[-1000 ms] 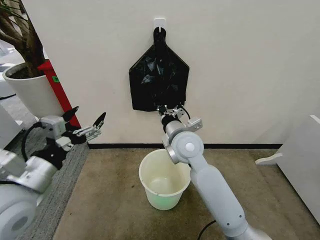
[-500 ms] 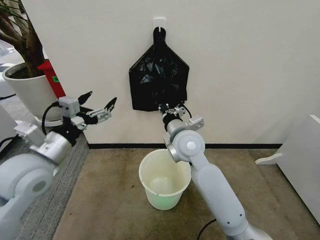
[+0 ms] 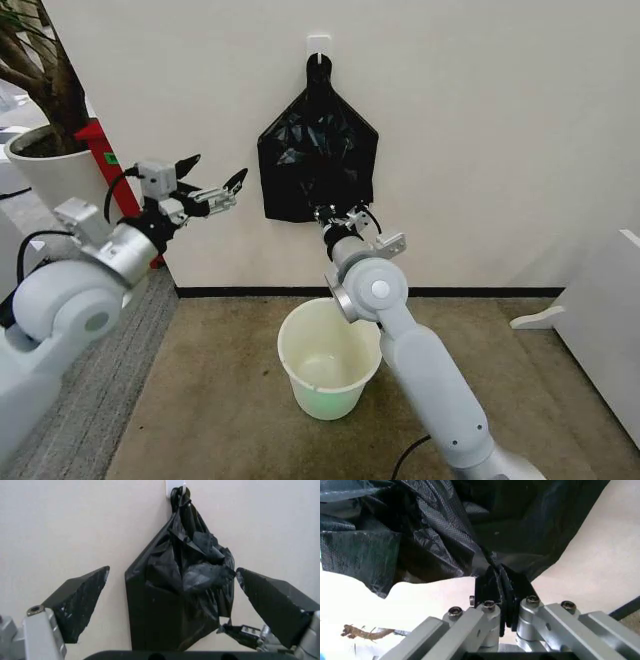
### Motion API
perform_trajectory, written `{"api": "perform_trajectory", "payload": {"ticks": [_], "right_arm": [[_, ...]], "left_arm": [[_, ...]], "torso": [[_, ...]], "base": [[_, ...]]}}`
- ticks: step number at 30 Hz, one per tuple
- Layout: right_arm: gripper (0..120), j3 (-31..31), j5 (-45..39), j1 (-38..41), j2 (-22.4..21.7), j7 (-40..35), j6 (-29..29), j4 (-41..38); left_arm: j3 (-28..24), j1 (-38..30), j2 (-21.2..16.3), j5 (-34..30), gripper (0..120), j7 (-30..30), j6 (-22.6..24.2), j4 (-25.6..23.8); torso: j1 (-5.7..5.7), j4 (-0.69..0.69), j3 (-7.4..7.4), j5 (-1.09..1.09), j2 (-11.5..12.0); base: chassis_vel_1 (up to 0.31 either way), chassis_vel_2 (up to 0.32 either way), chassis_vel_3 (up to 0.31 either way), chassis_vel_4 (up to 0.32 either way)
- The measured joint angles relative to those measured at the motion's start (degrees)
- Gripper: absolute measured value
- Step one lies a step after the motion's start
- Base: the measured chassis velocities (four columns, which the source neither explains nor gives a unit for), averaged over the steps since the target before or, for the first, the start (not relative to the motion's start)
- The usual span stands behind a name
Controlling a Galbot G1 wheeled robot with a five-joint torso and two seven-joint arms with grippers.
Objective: Place the garbage bag over the trash bin.
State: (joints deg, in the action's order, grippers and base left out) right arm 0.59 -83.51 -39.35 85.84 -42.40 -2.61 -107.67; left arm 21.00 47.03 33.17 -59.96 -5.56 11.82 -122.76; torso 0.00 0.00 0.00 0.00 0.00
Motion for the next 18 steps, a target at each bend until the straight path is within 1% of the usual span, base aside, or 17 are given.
{"api": "perform_trajectory", "payload": {"ticks": [1,2,5,7,8,14,18], "right_arm": [[0,0.0,0.0,0.0,0.0,0.0,0.0,0.0],[0,0.0,0.0,0.0,0.0,0.1,0.0,0.0],[0,0.0,0.0,0.0,0.0,0.1,0.0,0.1],[0,0.0,0.0,0.0,0.0,0.1,0.0,0.1],[0,0.0,0.0,0.0,0.1,0.1,0.0,0.1],[0,0.0,0.0,0.1,0.2,0.2,0.0,0.1],[0,0.0,0.0,0.1,0.3,0.2,0.0,0.2]], "left_arm": [[-0.4,-0.5,-0.1,-0.1,100,0.0,0.0,0.2],[-2.5,-3.5,-0.6,-0.5,100,0.1,0.3,1.3],[-5.9,-8.1,-1.4,-1.0,100,0.2,0.7,3.0],[-6.8,-9.4,-1.7,-1.2,100,0.4,0.8,3.6],[-8.1,-11.3,-2.2,-1.4,100,0.8,1.0,4.6],[-9.1,-12.5,-2.5,-1.6,100,1.4,1.1,5.1],[-9.2,-12.5,-2.5,-1.6,100,1.4,1.1,5.1]], "torso": [[0.00,0.00,0.00,0.00,0.0],[0.00,0.00,0.00,0.00,0.0],[0.00,0.00,0.00,0.00,0.0],[0.00,0.00,0.00,0.01,0.0],[0.00,0.02,0.00,-0.02,0.0],[0.00,-0.01,0.00,0.01,0.0],[0.00,0.00,0.00,0.00,0.0]], "base": [[0.000,0.000,0.000,0.000],[0.000,0.000,0.000,0.000],[0.000,0.000,0.000,0.000],[0.000,0.000,0.000,0.000],[0.000,0.000,0.000,0.000],[0.000,0.000,0.000,0.000],[0.000,0.000,0.000,0.000]]}}
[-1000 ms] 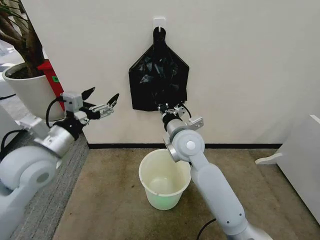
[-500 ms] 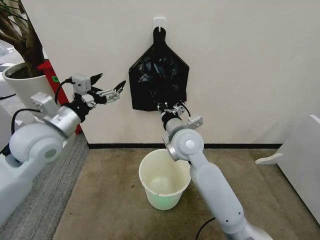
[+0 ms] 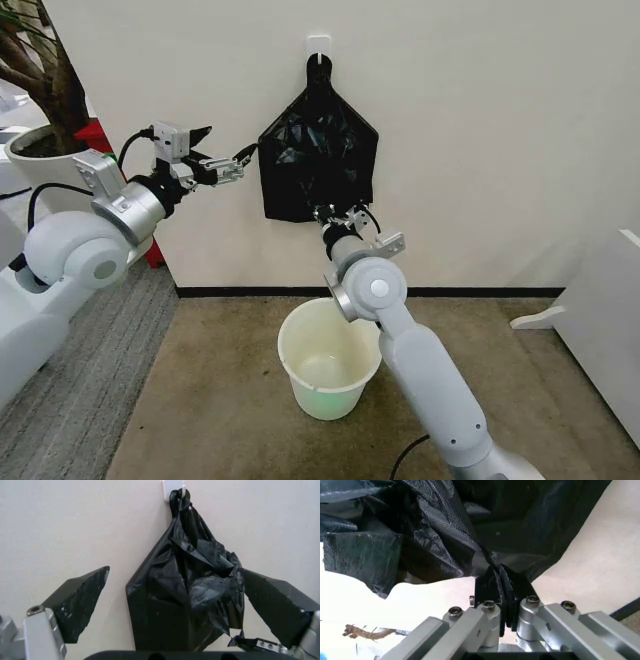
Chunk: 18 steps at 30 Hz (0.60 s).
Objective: Place the garbage bag over the trash bin.
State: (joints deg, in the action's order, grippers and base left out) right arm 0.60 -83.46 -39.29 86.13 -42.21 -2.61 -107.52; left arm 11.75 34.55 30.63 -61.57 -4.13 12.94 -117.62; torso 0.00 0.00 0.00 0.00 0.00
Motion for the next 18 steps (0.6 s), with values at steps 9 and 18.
{"api": "perform_trajectory", "payload": {"ticks": [9,18], "right_arm": [[0,0.0,0.0,-0.1,0.0,0.3,0.0,0.0],[0,0.4,0.2,-0.4,0.4,0.7,0.0,-0.2]], "left_arm": [[-6.4,-3.8,1.4,2.1,100,0.4,0.1,2.1],[-14.8,-11.8,3.8,6.9,100,1.2,0.1,5.5]], "torso": [[0.00,0.01,0.00,0.00,0.0],[0.00,0.01,0.00,-0.02,0.0]], "base": [[0.000,0.000,0.000,0.000],[0.000,0.000,0.000,0.000]]}}
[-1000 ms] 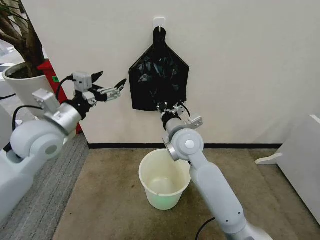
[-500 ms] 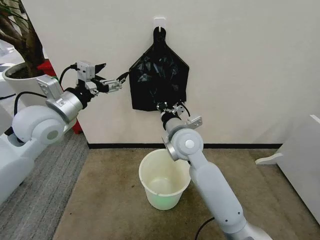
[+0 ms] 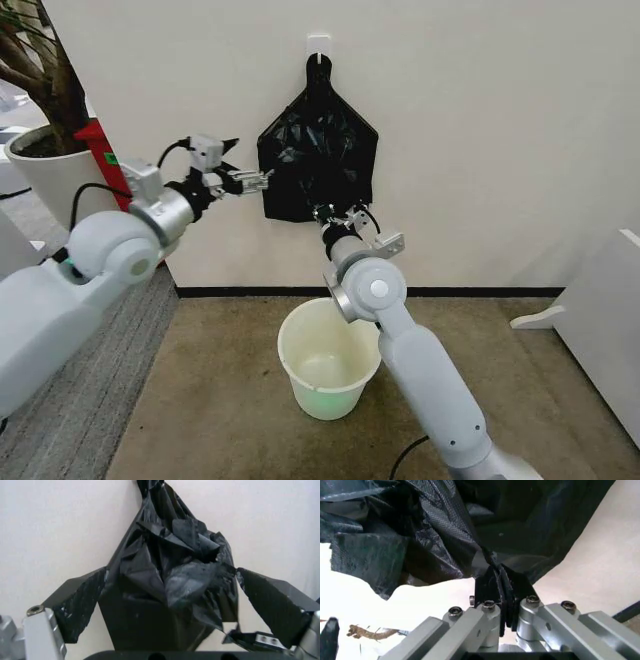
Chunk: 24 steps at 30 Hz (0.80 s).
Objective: Place the garbage bag over the trash bin.
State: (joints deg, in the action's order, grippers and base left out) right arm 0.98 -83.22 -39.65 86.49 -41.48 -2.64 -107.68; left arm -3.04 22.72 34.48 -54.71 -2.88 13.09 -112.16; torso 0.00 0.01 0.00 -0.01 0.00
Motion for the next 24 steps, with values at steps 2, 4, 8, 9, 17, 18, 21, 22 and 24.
{"api": "perform_trajectory", "payload": {"ticks": [2,4,8,9,17,18,21,22,24], "right_arm": [[0,0.1,0.1,0.0,0.0,0.1,0.0,0.0],[0,0.4,0.2,-0.2,0.0,0.2,0.0,-0.1],[0,0.8,0.2,-0.3,0.0,0.3,0.0,-0.2],[0,0.9,0.2,-0.4,-0.1,0.4,0.0,-0.3],[0,1.6,0.2,-0.4,0.0,0.8,0.0,-0.6],[0,1.6,0.2,-0.4,0.0,0.8,0.0,-0.6],[0,1.7,0.2,-0.3,0.2,0.9,0.0,-0.7],[0,1.7,0.2,-0.3,0.2,0.9,0.0,-0.7],[0,1.7,0.5,-0.4,0.2,1.0,0.0,-0.8]], "left_arm": [[-1.4,-1.6,0.6,2.1,100,0.5,0.5,1.0],[-3.2,-3.6,1.4,4.4,100,1.2,1.1,2.4],[-4.6,-5.3,2.3,5.8,100,2.0,1.9,3.6],[-5.5,-6.1,2.8,6.6,100,2.3,2.1,4.3],[-11.9,-10.7,5.9,10.2,100,3.6,3.1,8.2],[-11.9,-10.7,5.9,10.2,100,3.6,3.1,8.2],[-13.8,-11.9,7.1,11.5,100,3.7,3.7,9.2],[-14.1,-12.1,7.4,11.8,100,3.7,3.9,9.4],[-14.8,-12.6,8.0,12.3,100,3.5,4.3,9.7]], "torso": [[0.00,-0.01,0.00,0.00,0.0],[0.00,-0.01,0.00,0.02,0.0],[0.00,-0.01,0.00,0.02,0.0],[0.00,-0.02,0.00,0.01,0.0],[0.00,0.00,0.00,0.01,0.0],[0.00,0.00,0.00,0.01,0.0],[0.00,0.00,0.00,0.01,0.0],[0.00,-0.01,0.00,0.01,0.0],[0.00,-0.01,0.00,0.01,0.0]], "base": [[0.000,0.000,0.000,0.000],[0.000,0.000,0.000,0.000],[0.000,0.000,0.000,0.000],[0.000,0.000,0.000,0.000],[0.000,0.000,0.000,0.000],[0.000,0.000,0.000,0.000],[0.000,0.000,0.000,0.000],[0.000,0.000,0.000,0.000],[0.000,0.000,0.000,0.000]]}}
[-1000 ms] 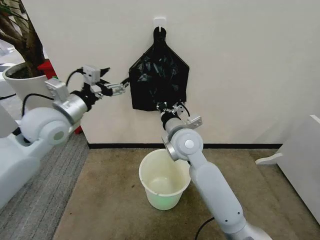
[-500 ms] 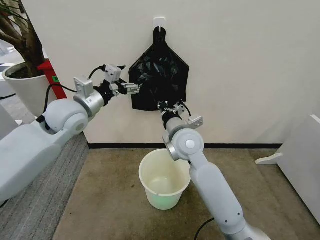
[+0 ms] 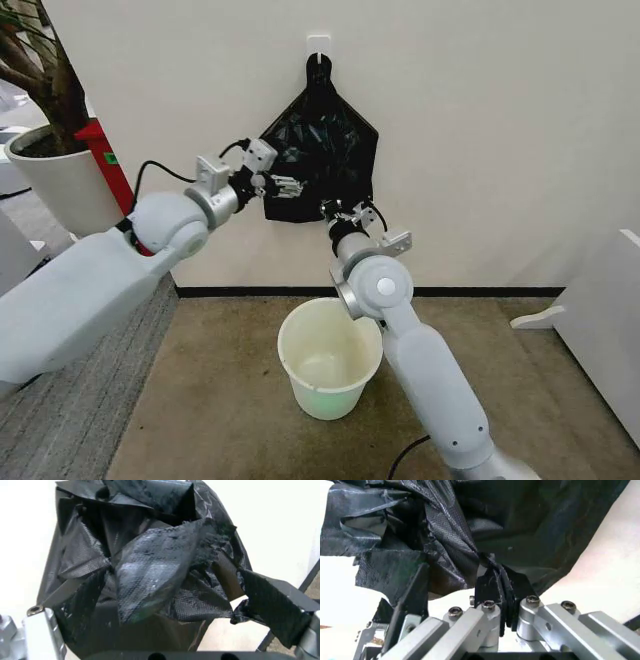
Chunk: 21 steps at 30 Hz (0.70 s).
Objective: Place the garbage bag over the trash bin.
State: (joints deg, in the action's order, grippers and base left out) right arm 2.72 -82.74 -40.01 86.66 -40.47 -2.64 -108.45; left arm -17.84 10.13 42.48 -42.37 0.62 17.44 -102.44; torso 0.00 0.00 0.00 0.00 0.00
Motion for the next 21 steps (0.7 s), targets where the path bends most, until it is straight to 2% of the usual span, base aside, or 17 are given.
{"api": "perform_trajectory", "payload": {"ticks": [4,6,8,11,14,19,20,21], "right_arm": [[0,0.1,0.2,-0.2,-0.2,0.1,0.1,0.0],[0,0.3,0.4,-0.6,-0.3,0.2,0.1,0.0],[0,0.3,0.4,-0.7,-0.3,0.2,0.1,0.0],[0,0.4,0.5,-1.0,-0.4,0.3,0.2,0.0],[0,0.4,0.5,-1.1,-0.5,0.3,0.3,-0.1],[0,0.4,0.8,-1.4,-0.5,0.6,0.5,-0.1],[0,0.4,0.8,-1.4,-0.5,0.6,0.5,-0.1],[0,0.4,0.8,-1.4,-0.5,0.6,0.5,-0.1]], "left_arm": [[-0.3,-0.2,0.3,0.1,99,-0.7,0.3,0.2],[-0.6,-0.3,0.6,0.2,89,-1.0,0.4,0.6],[-0.6,-0.3,0.7,0.2,88,-1.1,0.4,0.7],[-0.6,-0.4,0.9,0.3,73,-1.6,0.4,0.9],[-0.5,-0.5,0.9,0.3,66,-1.7,0.4,0.8],[-0.1,-0.6,0.8,0.2,46,-1.7,0.4,0.3],[-0.1,-0.6,0.8,0.2,46,-1.7,0.4,0.3],[0.0,-0.7,0.8,0.2,40,-1.7,0.4,0.3]], "torso": [[0.00,0.00,0.00,0.00,0.0],[0.00,0.00,0.00,0.00,0.0],[0.00,0.00,0.00,0.00,0.0],[0.00,0.00,0.00,0.00,0.0],[0.00,0.00,0.00,0.00,0.0],[0.00,0.00,0.00,0.00,0.0],[0.00,0.00,0.00,0.00,0.0],[0.00,0.00,0.00,0.00,0.0]], "base": [[0.000,0.000,0.000,0.000],[0.000,0.000,0.000,0.000],[0.000,0.000,0.000,0.000],[0.000,0.000,0.000,0.000],[0.000,0.000,0.000,0.000],[0.000,0.000,0.000,0.000],[0.000,0.000,0.000,0.000],[0.000,0.000,0.000,0.000]]}}
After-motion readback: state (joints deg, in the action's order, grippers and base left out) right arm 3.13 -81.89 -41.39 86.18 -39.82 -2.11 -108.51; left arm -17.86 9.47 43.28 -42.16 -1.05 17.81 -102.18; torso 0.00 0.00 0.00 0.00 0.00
